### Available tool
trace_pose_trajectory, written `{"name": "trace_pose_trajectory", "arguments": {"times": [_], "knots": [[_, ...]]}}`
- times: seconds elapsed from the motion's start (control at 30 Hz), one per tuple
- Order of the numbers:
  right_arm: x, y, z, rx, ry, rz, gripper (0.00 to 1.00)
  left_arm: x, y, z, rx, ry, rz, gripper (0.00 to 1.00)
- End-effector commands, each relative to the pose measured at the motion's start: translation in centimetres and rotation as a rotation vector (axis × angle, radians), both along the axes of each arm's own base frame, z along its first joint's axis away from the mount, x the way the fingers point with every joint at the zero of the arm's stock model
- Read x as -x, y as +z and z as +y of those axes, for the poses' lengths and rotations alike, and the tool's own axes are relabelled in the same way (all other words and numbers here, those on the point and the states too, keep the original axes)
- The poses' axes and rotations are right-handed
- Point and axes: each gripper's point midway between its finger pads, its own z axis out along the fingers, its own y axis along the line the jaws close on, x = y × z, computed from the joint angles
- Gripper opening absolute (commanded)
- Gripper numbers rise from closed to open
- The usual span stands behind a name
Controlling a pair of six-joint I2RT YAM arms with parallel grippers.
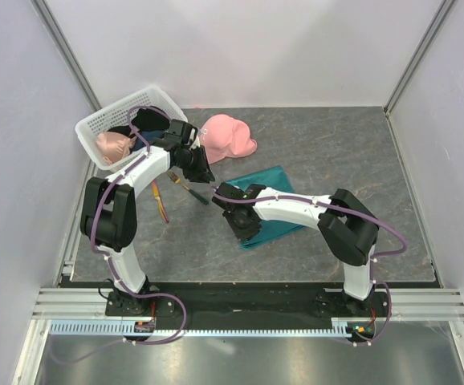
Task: Fold the napkin into a case and place the utensils inside
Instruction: Pick up the square-folded napkin from the center of the board.
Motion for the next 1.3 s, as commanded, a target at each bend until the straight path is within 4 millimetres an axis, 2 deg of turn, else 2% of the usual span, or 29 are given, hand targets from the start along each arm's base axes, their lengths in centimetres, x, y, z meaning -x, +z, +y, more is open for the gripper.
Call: {"name": "trace_pose_trajectory", "arguments": {"times": [0.0, 0.73, 0.83, 0.87, 1.13, 1.23, 1.27], "knots": [[-0.7, 0.4, 0.9, -0.002, 0.020, -0.028, 0.33, 0.0, 1.2, 0.1, 0.007, -0.029, -0.038, 0.32], [-0.6, -1.1, 0.8, 0.034, 0.043, -0.021, 0.36, 0.2, 0.7, 0.5, 0.006, -0.026, -0.029, 0.33], [-0.6, -1.4, 0.7, 0.042, 0.044, -0.019, 0.34, 0.3, 0.7, 0.5, 0.007, -0.028, -0.027, 0.33], [-0.5, -1.4, 0.6, 0.042, 0.045, -0.017, 0.30, 0.2, 0.7, 0.6, 0.008, -0.027, -0.029, 0.34], [-0.9, 0.4, 1.0, 0.013, 0.044, -0.044, 0.12, -0.2, 0.7, -0.1, 0.041, -0.050, -0.036, 0.39], [-0.9, 1.1, 1.1, 0.004, 0.041, -0.048, 0.13, -0.3, 0.7, -0.9, 0.075, -0.075, -0.031, 0.47], [-1.0, 1.3, 1.2, -0.002, 0.040, -0.050, 0.19, -0.4, 0.8, -1.0, 0.082, -0.080, -0.033, 0.48]]}}
